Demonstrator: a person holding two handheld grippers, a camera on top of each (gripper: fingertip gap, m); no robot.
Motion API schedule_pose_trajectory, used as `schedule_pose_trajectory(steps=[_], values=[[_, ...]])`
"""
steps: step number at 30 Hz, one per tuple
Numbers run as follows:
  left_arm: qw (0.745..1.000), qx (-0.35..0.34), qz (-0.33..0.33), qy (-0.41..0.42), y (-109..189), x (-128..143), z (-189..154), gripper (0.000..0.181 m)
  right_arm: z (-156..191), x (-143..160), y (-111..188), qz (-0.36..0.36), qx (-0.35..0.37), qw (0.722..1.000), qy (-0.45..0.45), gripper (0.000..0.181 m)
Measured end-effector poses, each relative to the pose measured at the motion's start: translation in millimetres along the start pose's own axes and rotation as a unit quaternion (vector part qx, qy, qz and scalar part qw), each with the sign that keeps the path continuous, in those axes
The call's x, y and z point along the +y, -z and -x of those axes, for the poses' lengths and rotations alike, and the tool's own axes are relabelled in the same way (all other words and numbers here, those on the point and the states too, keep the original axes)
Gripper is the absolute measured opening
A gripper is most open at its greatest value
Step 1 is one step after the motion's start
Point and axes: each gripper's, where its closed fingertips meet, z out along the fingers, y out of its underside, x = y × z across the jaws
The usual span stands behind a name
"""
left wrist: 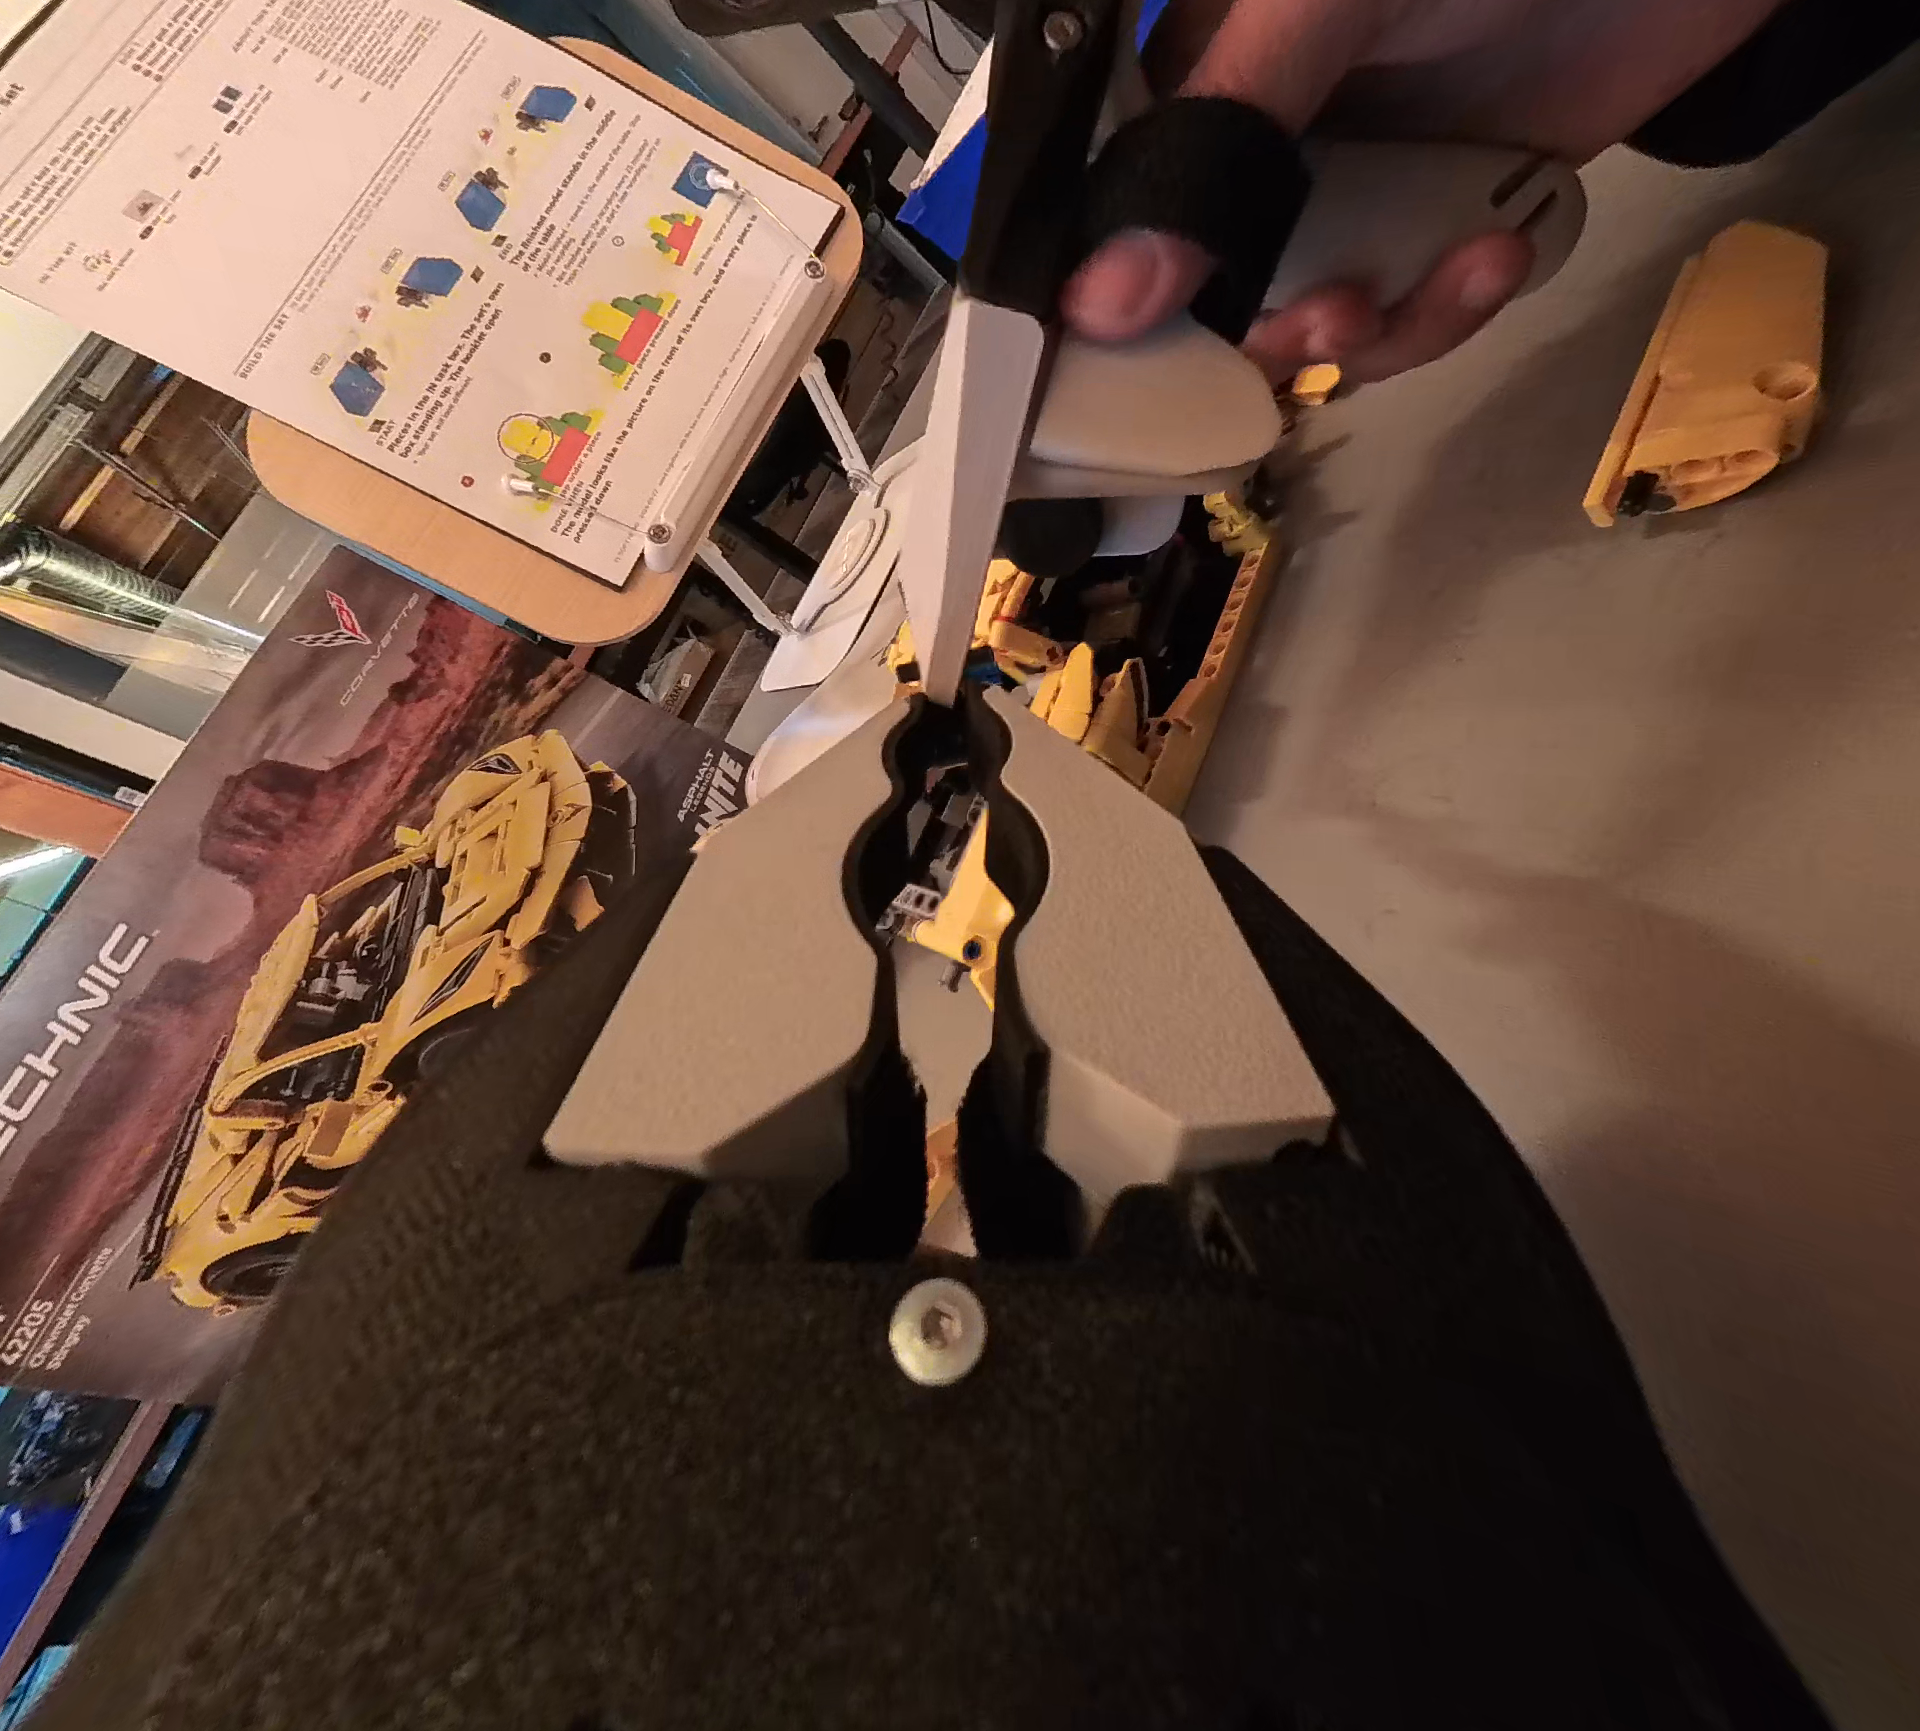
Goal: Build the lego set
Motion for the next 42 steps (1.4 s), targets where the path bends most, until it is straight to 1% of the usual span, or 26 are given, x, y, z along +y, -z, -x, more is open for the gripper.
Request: schedule_pose_trajectory(steps=[6,10,12,19,24,26,28,30,32,34,36,37,39,42], values=[[1.000,0.000,-0.002,0.007,0,0,1,0.005,0,-1,1,0.002,0.020,0.999,0.025,0.051],[1.000,-0.004,-0.004,0.004,2,-2,1,0.005,3,0,0,0.007,0.007,1.000,-0.009,0.050],[1.000,0.001,-0.003,0.002,2,-2,0,0.005,3,3,1,0.016,0.013,1.000,-0.005,0.050],[1.000,0.007,0.003,-0.001,1,1,-4,0.005,3,4,0,0.031,0.042,0.998,0.045,0.046],[1.000,0.005,0.003,0.006,-1,2,-1,0.005,1,2,-1,0.018,0.027,0.999,0.018,0.046],[1.000,0.002,-0.006,0.023,-2,1,5,0.006,0,-4,-1,-0.004,0.016,1.000,0.012,0.047],[0.999,-0.005,-0.006,0.047,-1,3,12,0.006,0,-11,4,-0.023,0.016,0.999,0.033,0.047],[0.997,-0.015,-0.006,0.071,2,7,20,0.006,-4,-21,14,-0.050,0.022,0.998,0.044,0.053],[0.991,-0.018,-0.021,0.128,6,9,30,0.006,-7,-26,24,-0.071,0.019,0.995,0.062,0.055],[0.975,-0.008,-0.049,0.216,10,8,42,0.006,-8,-31,31,-0.095,0.027,0.990,0.097,0.054],[0.946,0.013,-0.082,0.315,14,9,52,0.006,-6,-37,35,-0.117,0.032,0.985,0.119,0.052],[0.932,0.019,-0.096,0.348,17,10,57,0.006,-4,-39,36,-0.125,0.031,0.984,0.120,0.051],[0.916,0.024,-0.113,0.384,20,12,64,0.006,-2,-41,35,-0.134,0.027,0.984,0.118,0.050],[0.905,0.017,-0.119,0.407,22,17,70,0.006,-4,-38,34,-0.134,0.029,0.985,0.106,0.046]])
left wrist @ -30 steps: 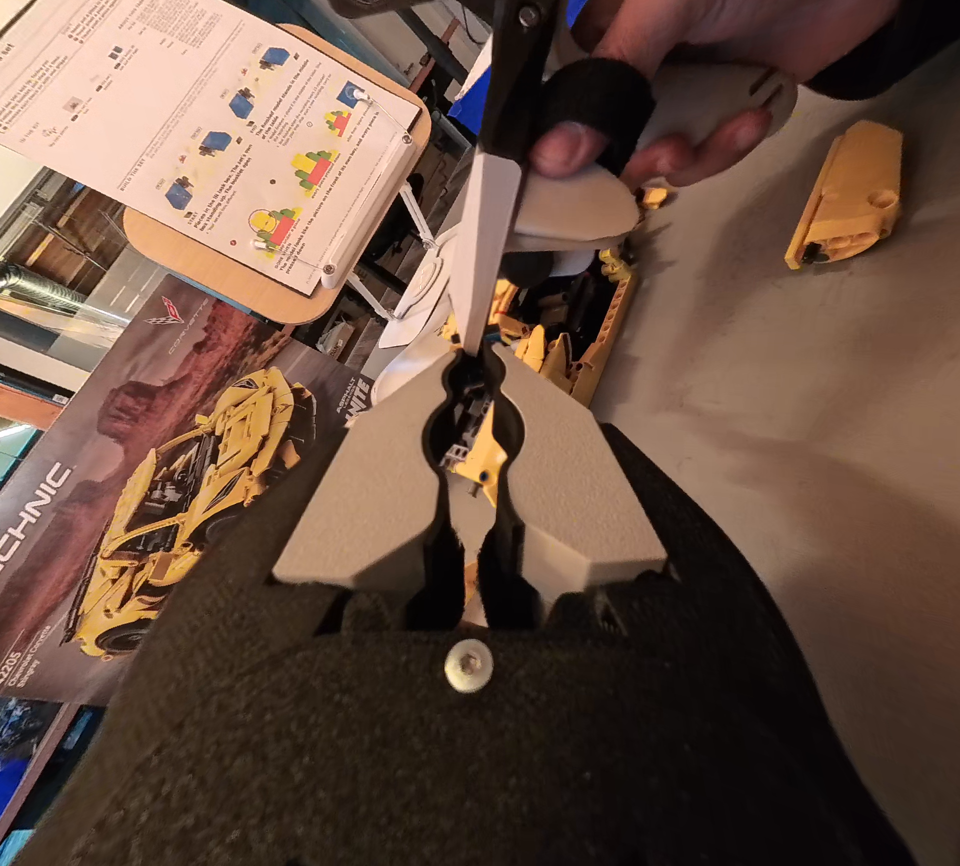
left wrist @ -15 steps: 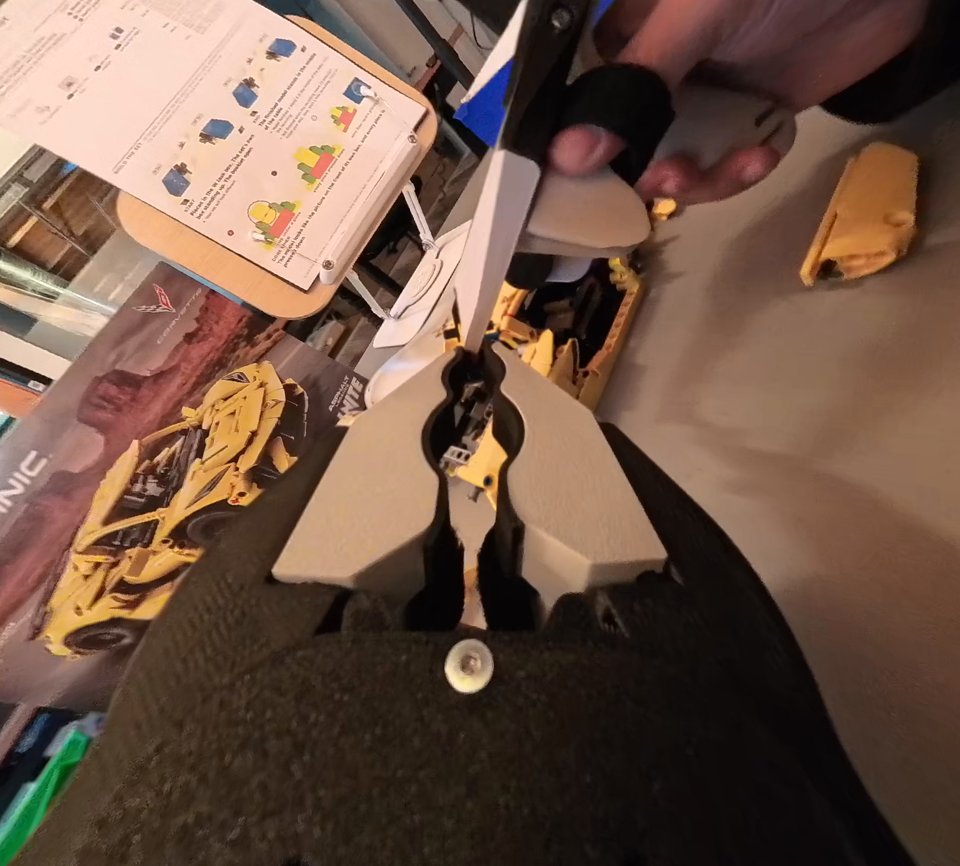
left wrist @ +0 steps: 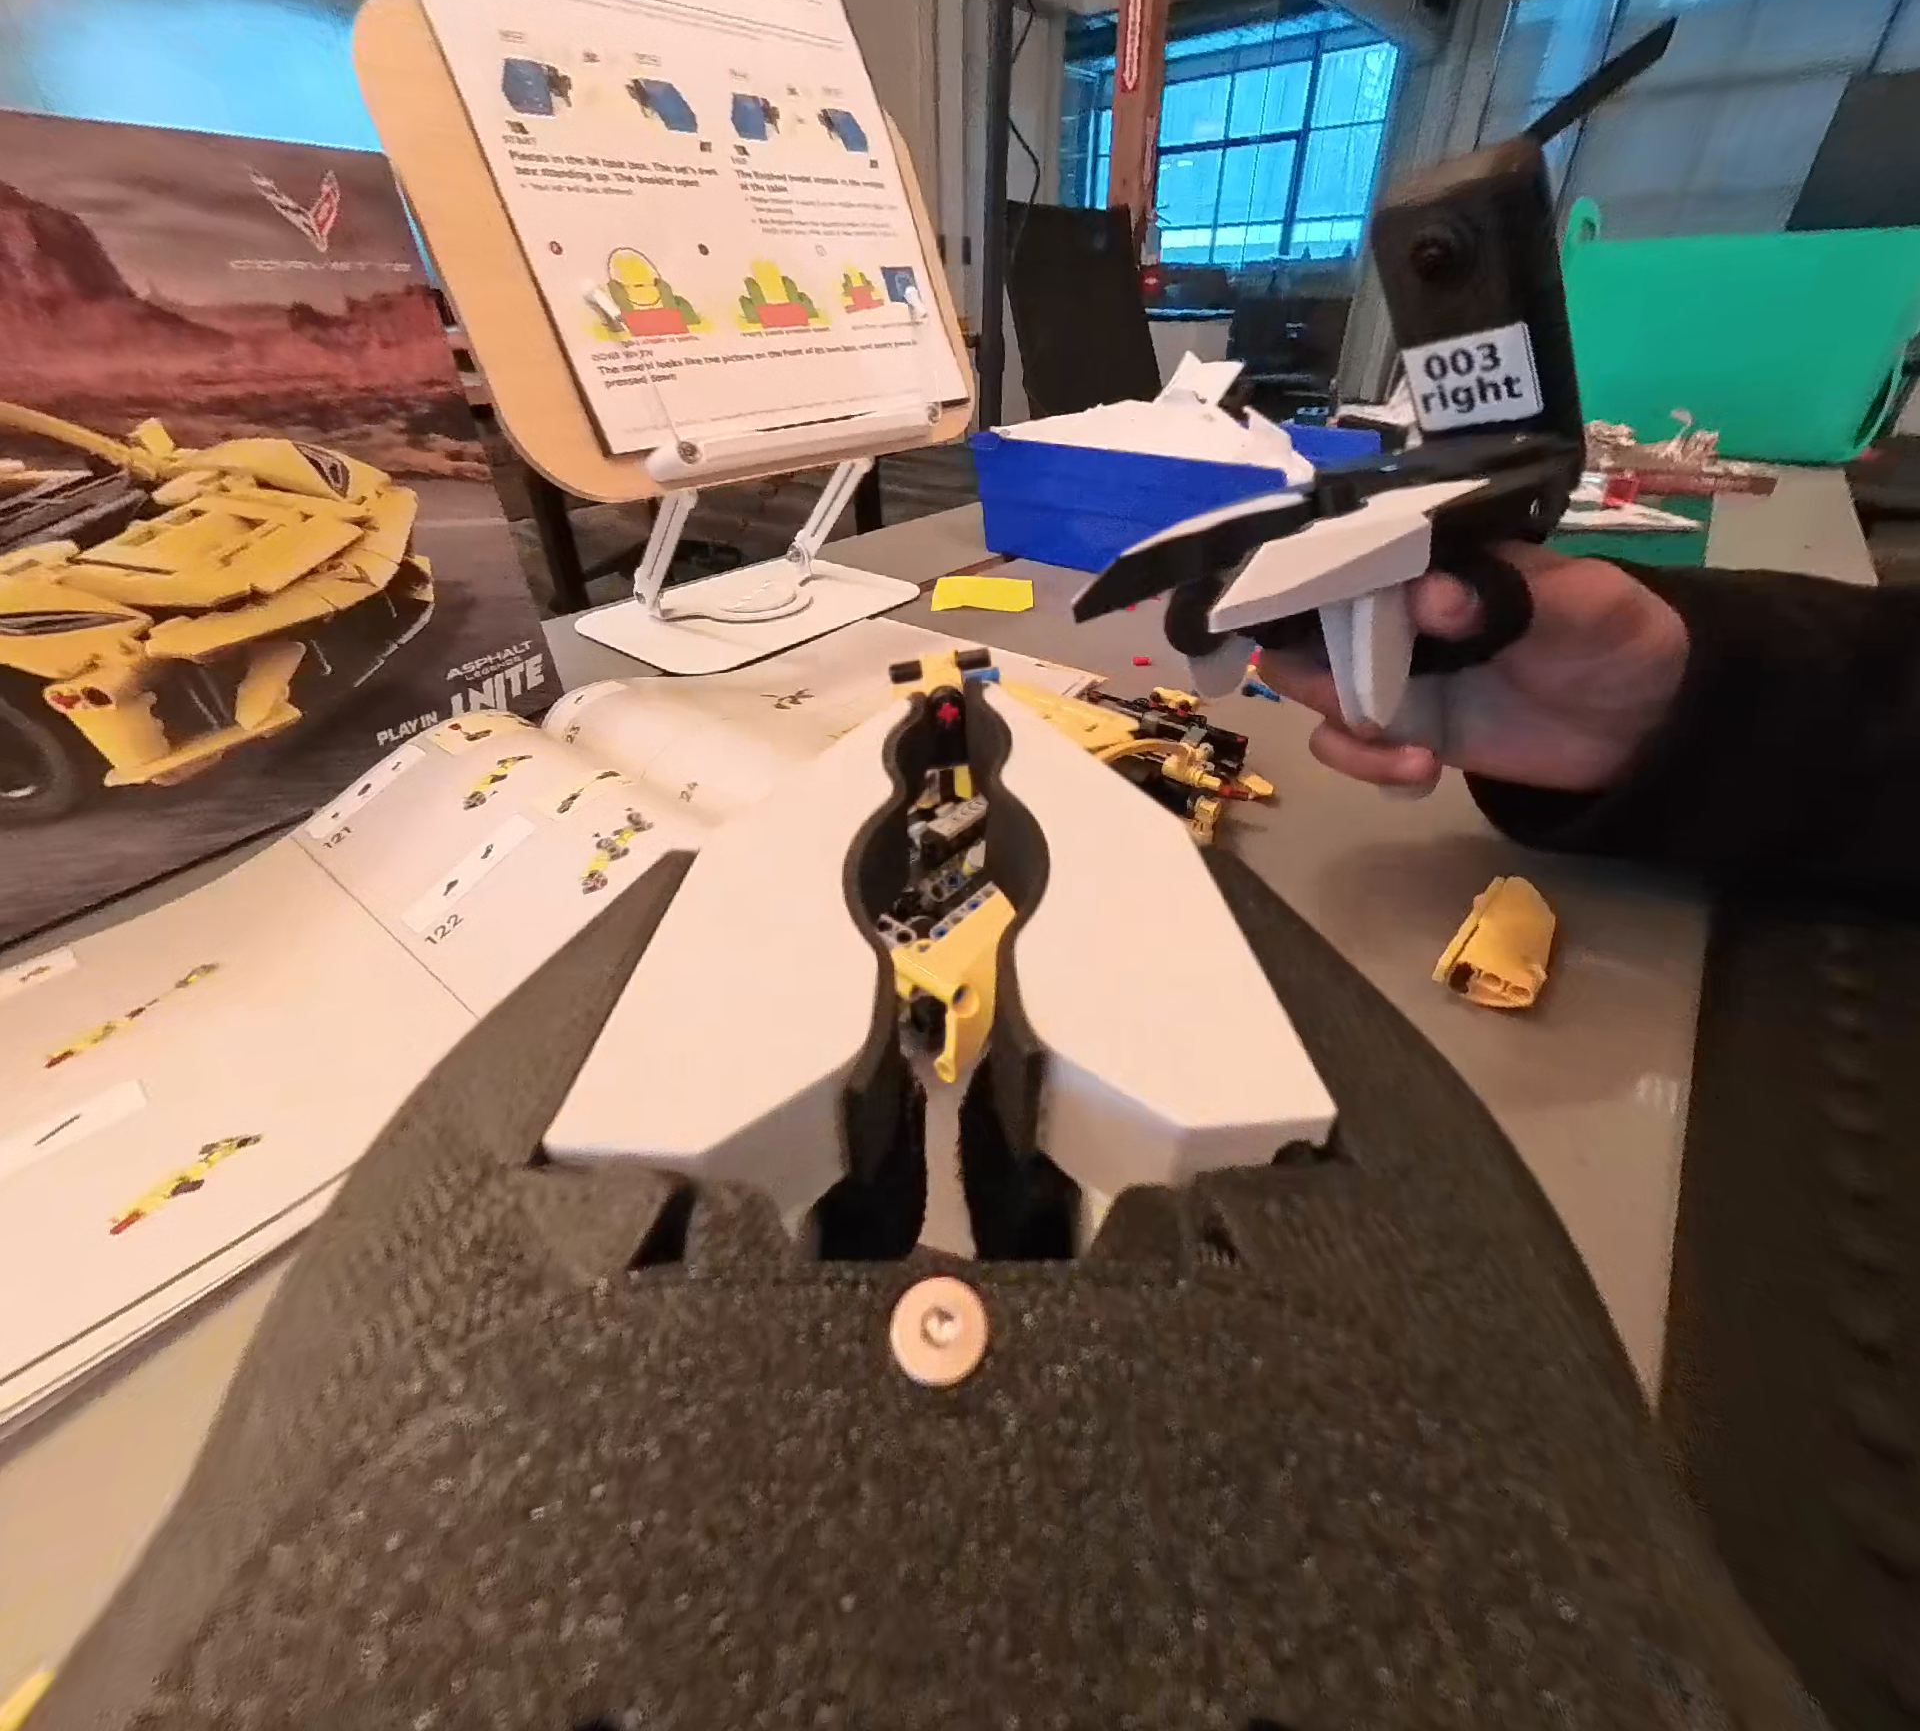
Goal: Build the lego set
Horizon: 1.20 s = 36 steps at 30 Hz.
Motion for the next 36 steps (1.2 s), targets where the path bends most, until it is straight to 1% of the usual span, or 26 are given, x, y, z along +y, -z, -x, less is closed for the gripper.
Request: schedule_pose_trajectory(steps=[4,10,16,21,22,23,24,26,28,30,31,36], values=[[0.999,-0.013,-0.014,0.027,3,-1,12,0.006,-8,-5,5,-0.017,0.006,0.999,-0.028,0.043],[0.998,-0.039,0.007,0.054,2,8,33,0.006,-19,-12,17,-0.034,0.004,0.995,-0.091,0.042],[0.997,-0.039,0.027,0.065,-4,19,40,0.006,-37,-7,24,-0.034,0.018,0.992,-0.119,0.042],[0.995,-0.028,0.037,0.084,-5,24,39,0.006,-42,-9,29,-0.045,0.011,0.987,-0.154,0.042],[0.995,-0.018,0.038,0.087,-5,24,35,0.006,-43,-9,29,-0.046,0.013,0.987,-0.156,0.042],[0.995,0.009,0.042,0.094,-6,24,26,0.006,-44,-10,30,-0.047,0.016,0.987,-0.155,0.042],[0.991,0.060,0.050,0.108,-7,24,9,0.006,-45,-10,30,-0.048,0.018,0.987,-0.152,0.042],[0.974,0.173,0.086,0.122,-7,32,-35,0.006,-45,-10,31,-0.048,0.023,0.988,-0.147,0.041],[0.960,0.230,0.147,0.070,-6,54,-69,0.006,-46,-10,30,-0.046,0.025,0.988,-0.142,0.041],[0.947,0.249,0.201,0.007,-6,77,-89,0.006,-45,-9,29,-0.041,0.027,0.989,-0.139,0.040],[0.942,0.253,0.218,-0.011,-6,85,-94,0.006,-45,-9,29,-0.041,0.028,0.989,-0.137,0.040],[0.927,0.253,0.269,-0.060,-8,107,-108,0.006,-42,-11,29,-0.038,0.032,0.991,-0.122,0.039]])
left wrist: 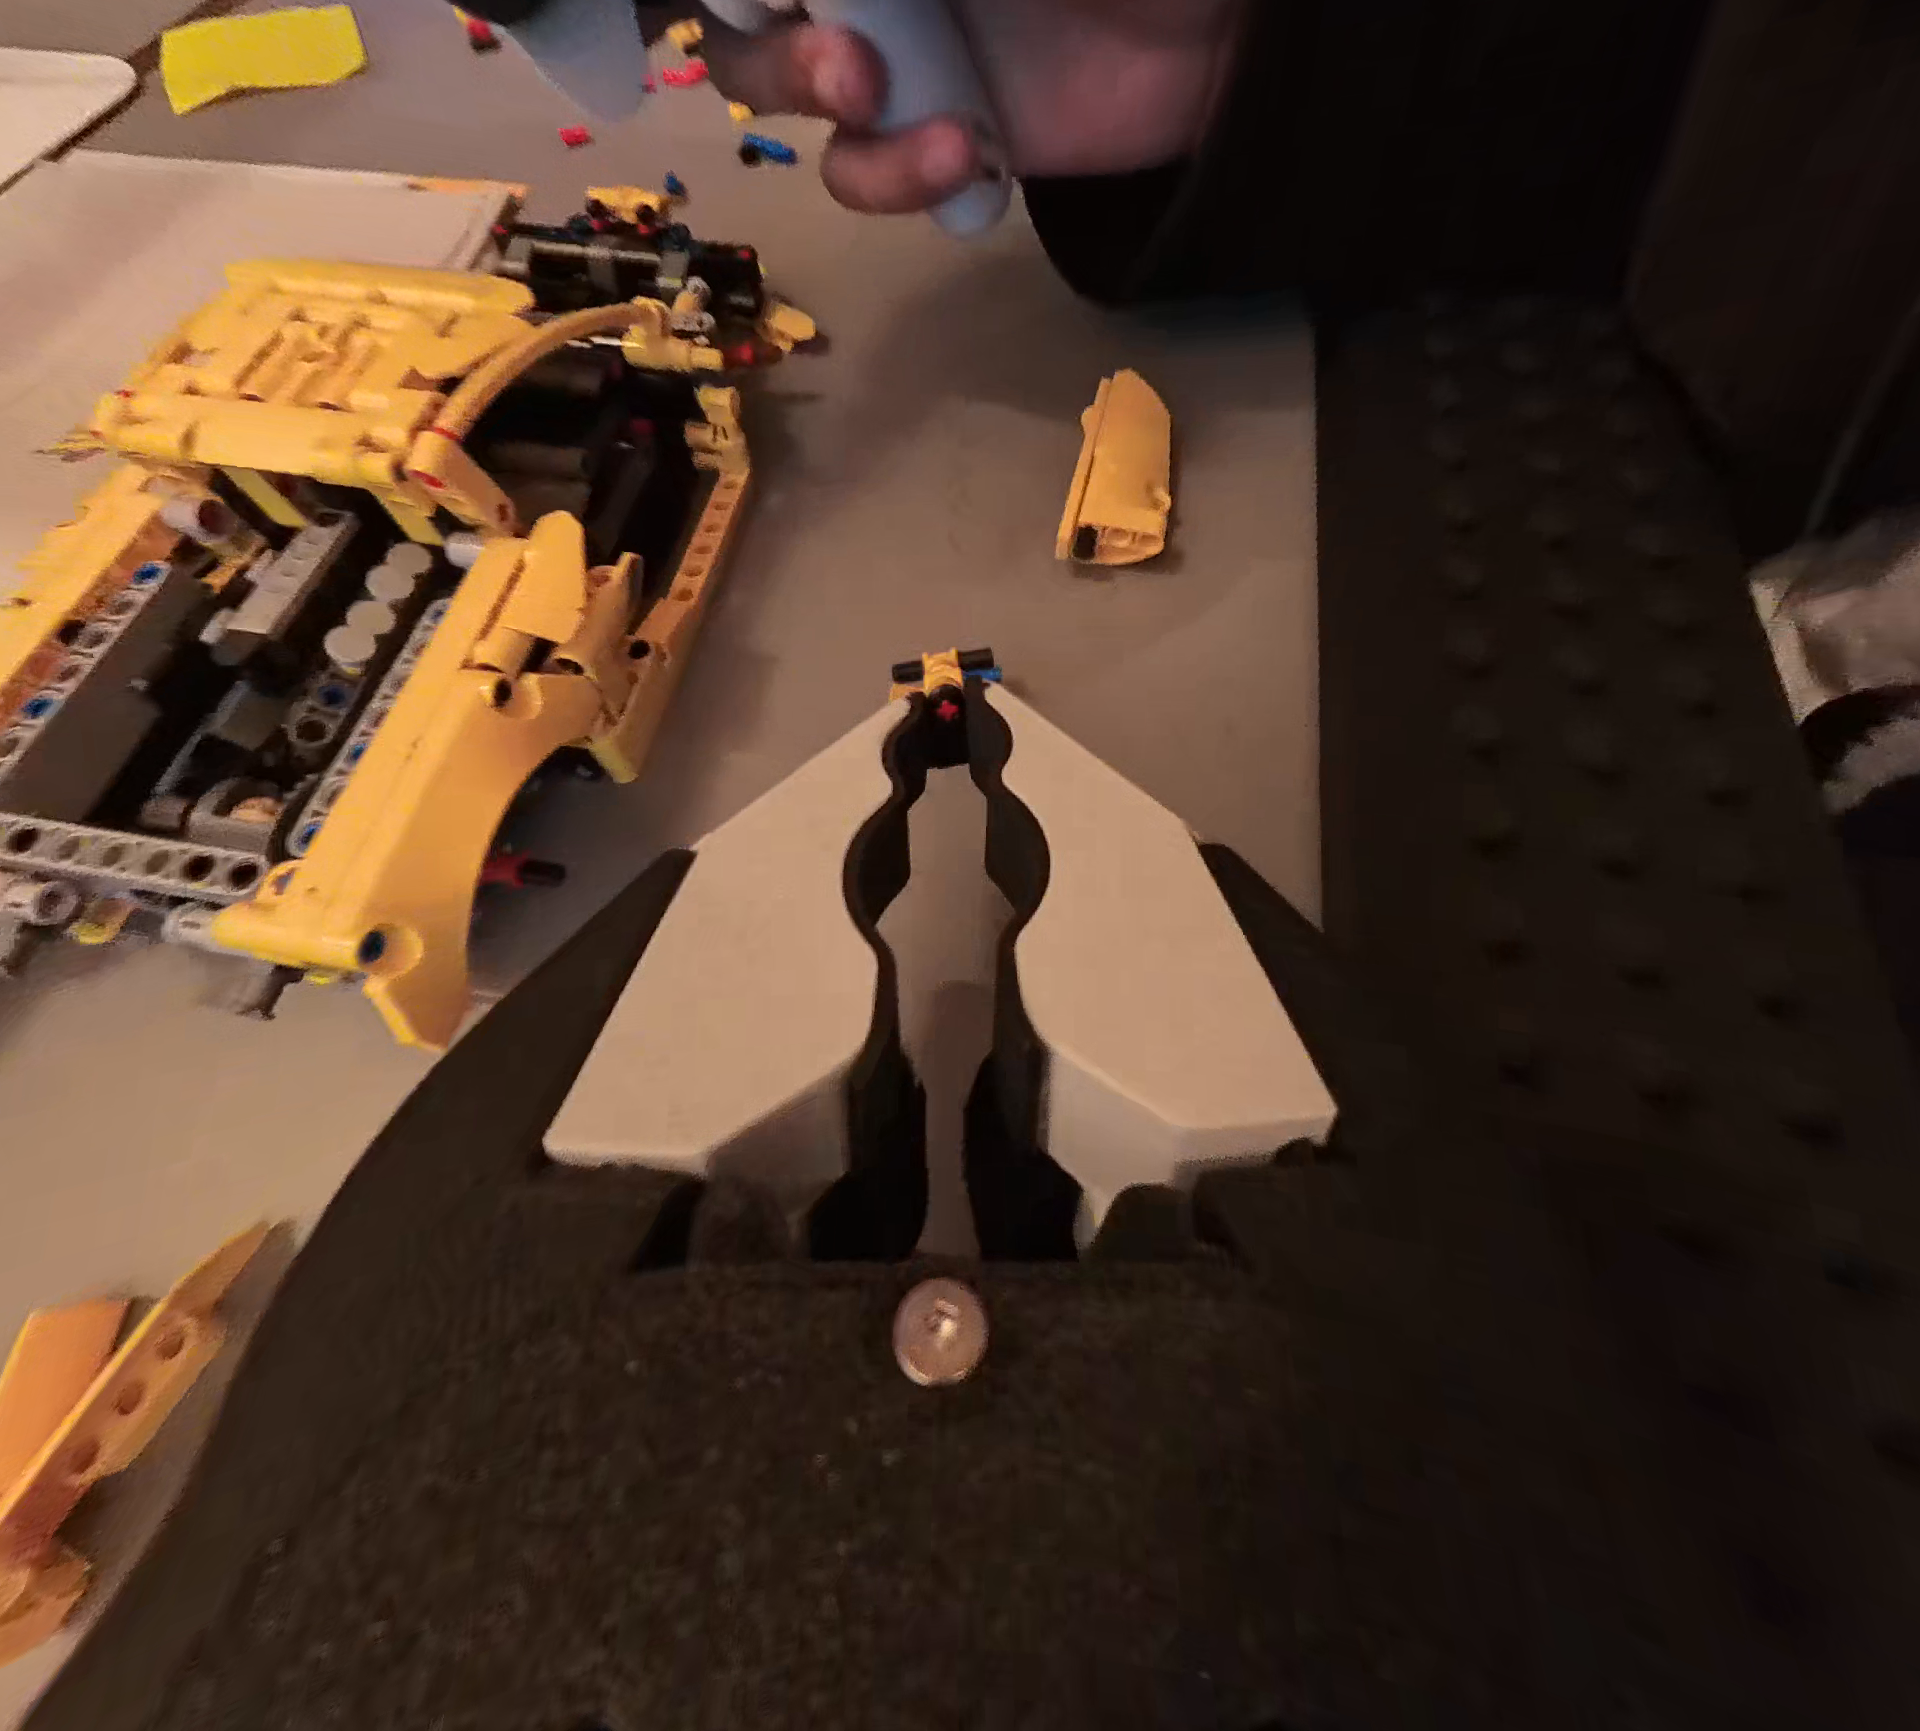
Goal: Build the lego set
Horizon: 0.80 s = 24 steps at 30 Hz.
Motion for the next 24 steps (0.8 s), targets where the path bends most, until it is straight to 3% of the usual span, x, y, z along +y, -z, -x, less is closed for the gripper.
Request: schedule_pose_trajectory(steps=[9,14,17,21,24], values=[[0.996,-0.032,0.083,-0.032,-15,24,0,0.007,-2,7,-4,0.016,0.008,1.000,0.014,0.038],[0.995,-0.041,0.087,-0.028,-14,25,1,0.007,-18,6,0,0.021,0.049,0.997,0.048,0.041],[0.996,-0.059,0.059,-0.005,-7,17,10,0.027,-34,8,13,0.022,0.096,0.993,0.068,0.045],[0.991,-0.080,-0.067,0.083,26,-17,38,0.027,-43,-2,70,-0.012,0.157,0.986,0.057,0.049],[0.964,-0.166,-0.165,0.129,69,-33,82,0.027,-73,5,159,0.012,0.274,0.958,0.079,0.046]])
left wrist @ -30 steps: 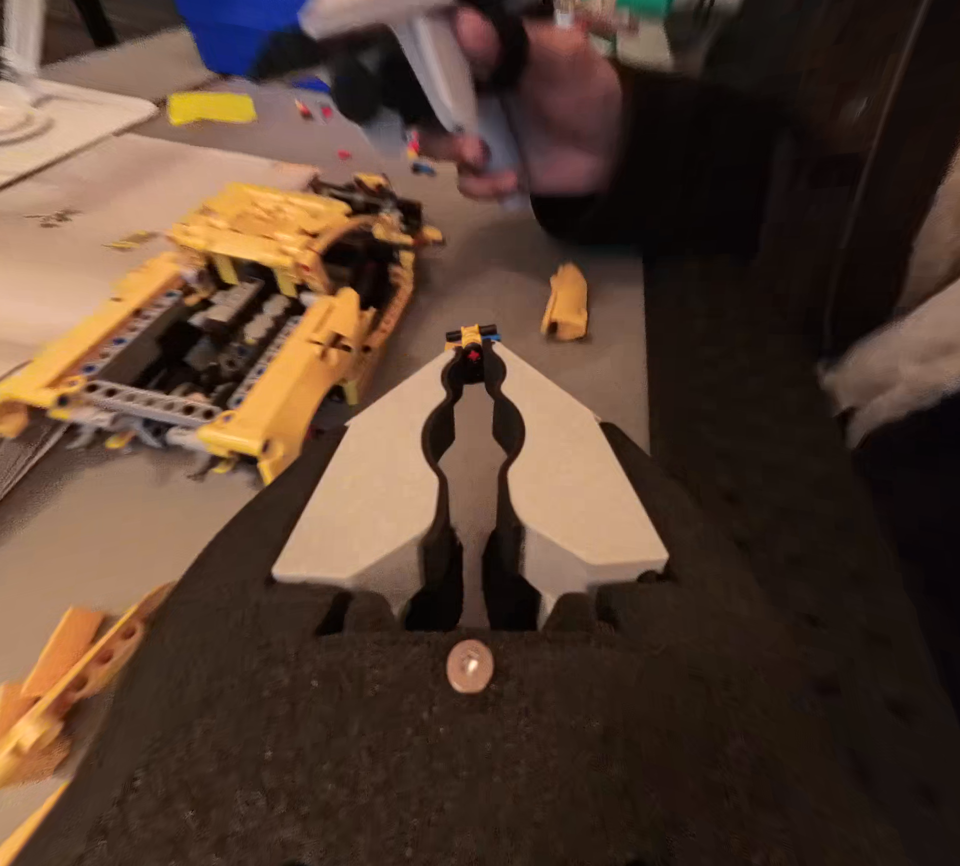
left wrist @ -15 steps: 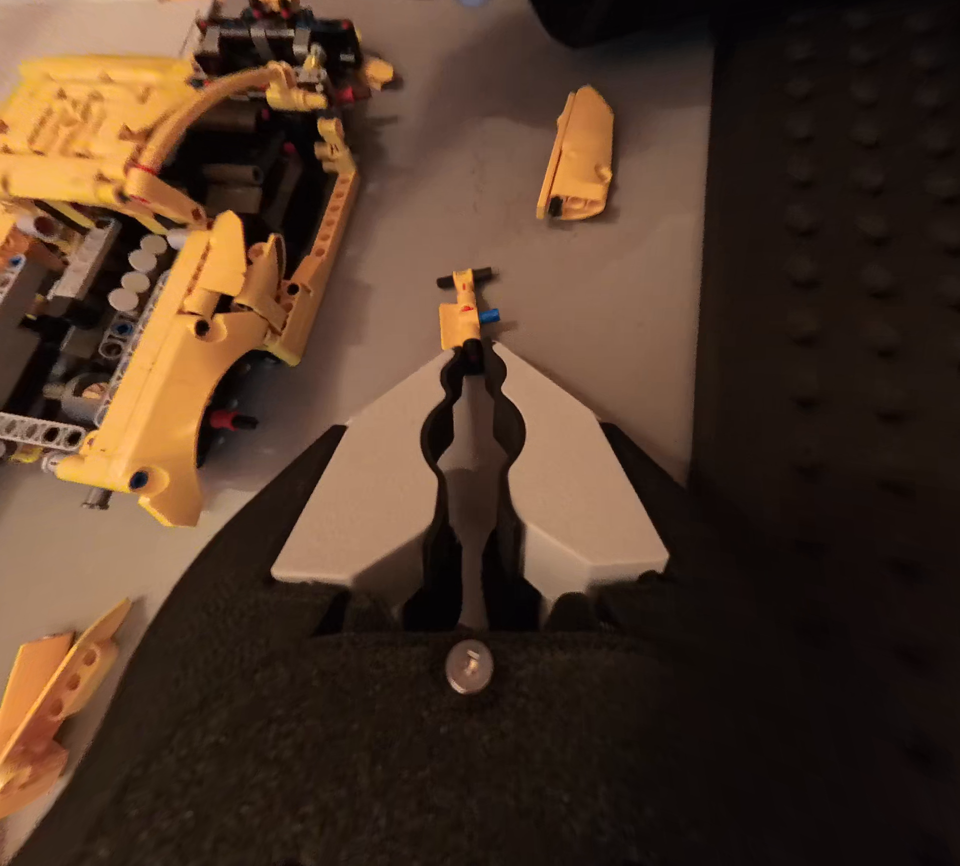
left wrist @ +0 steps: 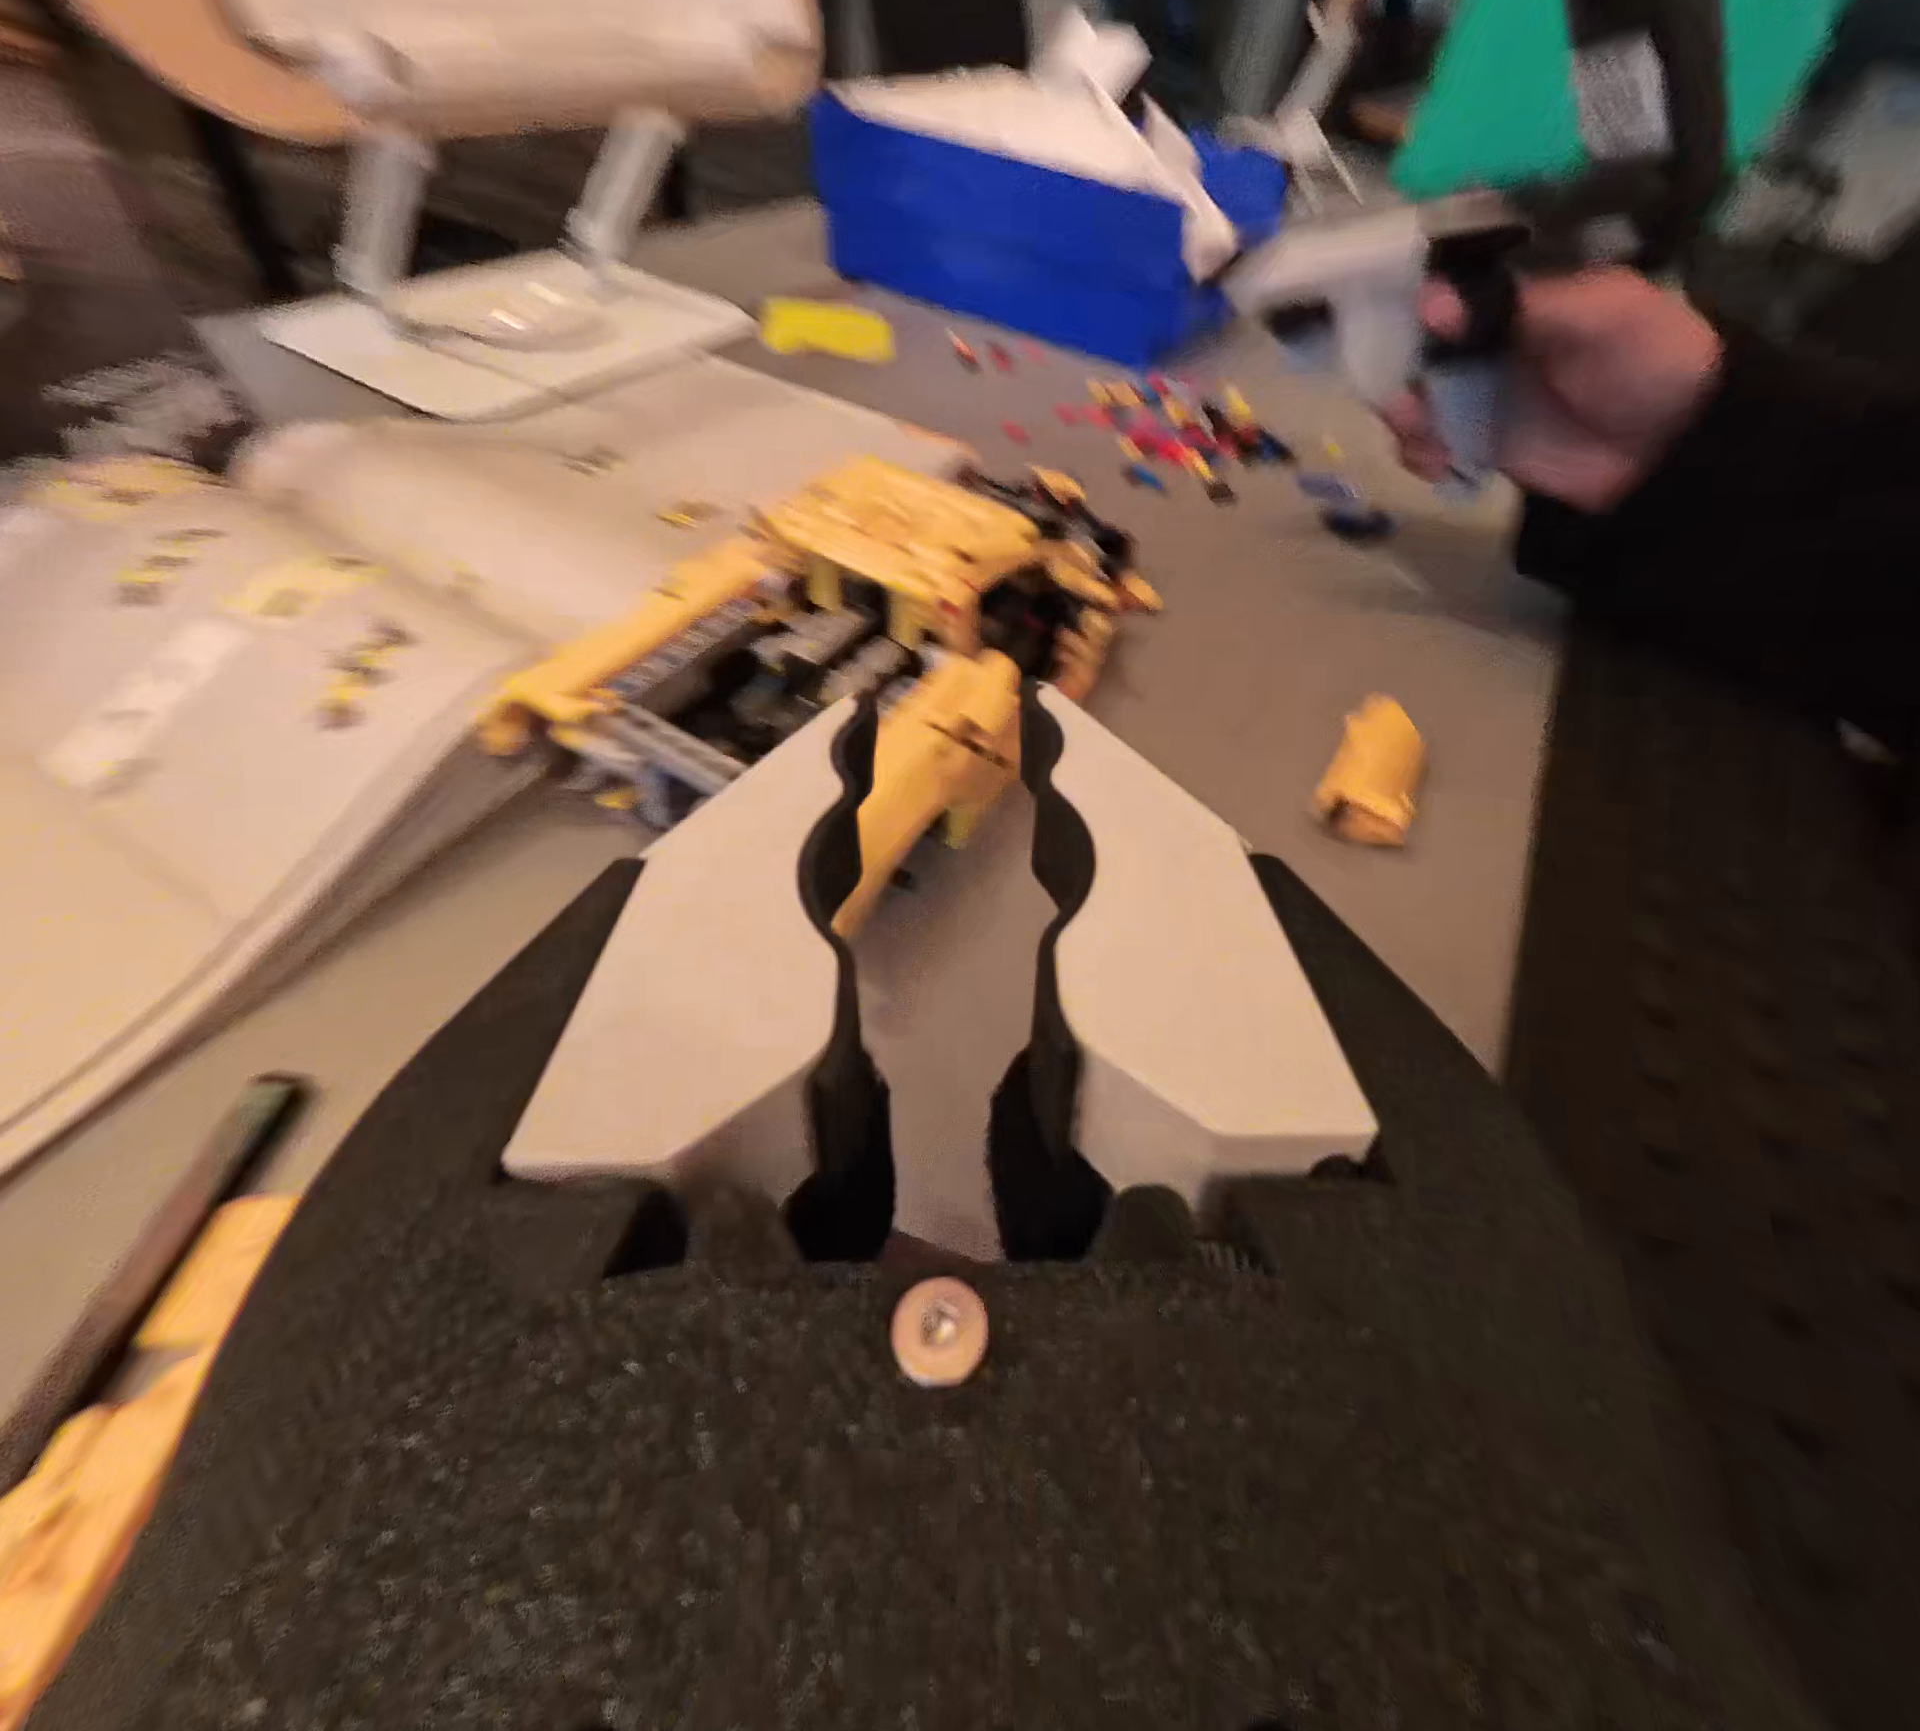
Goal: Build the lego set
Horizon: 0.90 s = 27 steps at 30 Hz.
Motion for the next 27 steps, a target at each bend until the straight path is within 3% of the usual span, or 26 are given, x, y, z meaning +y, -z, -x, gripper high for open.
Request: schedule_pose_trajectory(steps=[4,7,14,27], values=[[0.993,-0.075,-0.070,0.056,22,-20,48,0.026,-85,46,84,0.094,0.114,0.989,0.010,0.039],[0.990,-0.109,-0.073,0.050,28,-21,67,0.026,-109,71,116,0.143,0.131,0.981,0.020,0.033],[0.988,-0.137,-0.065,0.041,27,-13,83,0.024,-113,91,106,0.182,0.109,0.976,0.039,0.024],[0.988,-0.140,-0.053,0.040,25,-8,86,0.024,-142,78,76,0.205,0.083,0.974,0.046,0.017]])
